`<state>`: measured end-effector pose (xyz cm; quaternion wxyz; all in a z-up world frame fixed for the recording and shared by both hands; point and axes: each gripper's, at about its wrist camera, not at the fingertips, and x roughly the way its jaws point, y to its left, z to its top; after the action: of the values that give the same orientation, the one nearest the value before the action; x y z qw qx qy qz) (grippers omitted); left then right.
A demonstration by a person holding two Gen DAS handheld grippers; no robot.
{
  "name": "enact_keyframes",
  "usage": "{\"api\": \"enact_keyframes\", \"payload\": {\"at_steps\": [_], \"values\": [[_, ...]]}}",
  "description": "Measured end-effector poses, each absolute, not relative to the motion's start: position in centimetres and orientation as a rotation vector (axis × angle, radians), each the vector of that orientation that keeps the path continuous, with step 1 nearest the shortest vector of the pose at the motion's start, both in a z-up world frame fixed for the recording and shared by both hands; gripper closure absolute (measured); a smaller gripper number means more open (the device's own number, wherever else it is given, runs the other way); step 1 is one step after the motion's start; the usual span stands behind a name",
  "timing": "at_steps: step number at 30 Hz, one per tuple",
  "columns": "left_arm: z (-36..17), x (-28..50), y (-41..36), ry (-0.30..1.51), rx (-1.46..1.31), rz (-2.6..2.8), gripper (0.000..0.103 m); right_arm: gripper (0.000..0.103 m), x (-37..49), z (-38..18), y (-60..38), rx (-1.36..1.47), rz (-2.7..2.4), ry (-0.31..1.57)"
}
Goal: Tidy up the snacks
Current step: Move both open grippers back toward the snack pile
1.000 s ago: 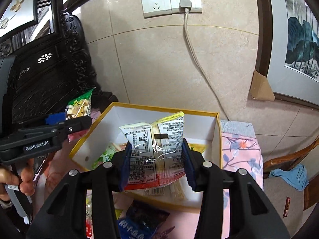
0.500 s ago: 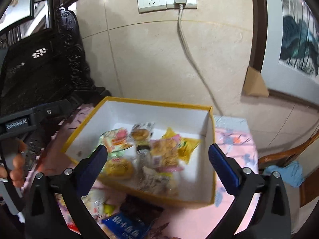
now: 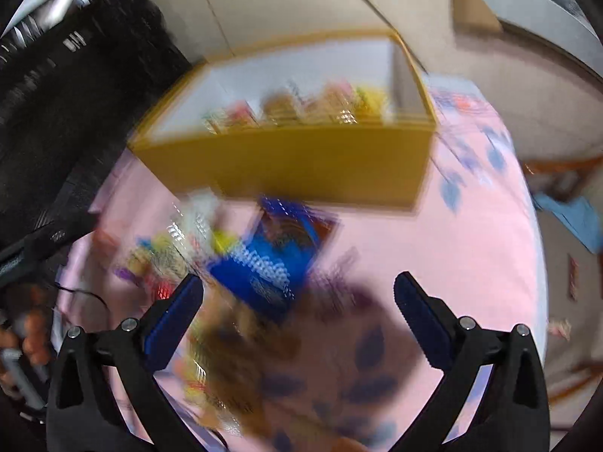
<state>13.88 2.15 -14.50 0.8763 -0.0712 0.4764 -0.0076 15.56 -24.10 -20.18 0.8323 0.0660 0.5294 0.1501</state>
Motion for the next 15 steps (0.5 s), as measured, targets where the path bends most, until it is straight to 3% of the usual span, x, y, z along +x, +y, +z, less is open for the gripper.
{"api": "enact_keyframes", "payload": {"at_steps": [4, 15], "values": [[-17.1, 10.7, 2.1, 1.083, -0.116, -0.006, 0.005, 0.001, 14.1, -22.5, -24.1, 0.262, 0.336, 1.248], [-17.6, 9.3, 4.0, 1.102, -0.160, 0.049, 0.005, 0.001, 12.1, -24.1, -20.8, 0.120, 0.392, 1.319]]}}
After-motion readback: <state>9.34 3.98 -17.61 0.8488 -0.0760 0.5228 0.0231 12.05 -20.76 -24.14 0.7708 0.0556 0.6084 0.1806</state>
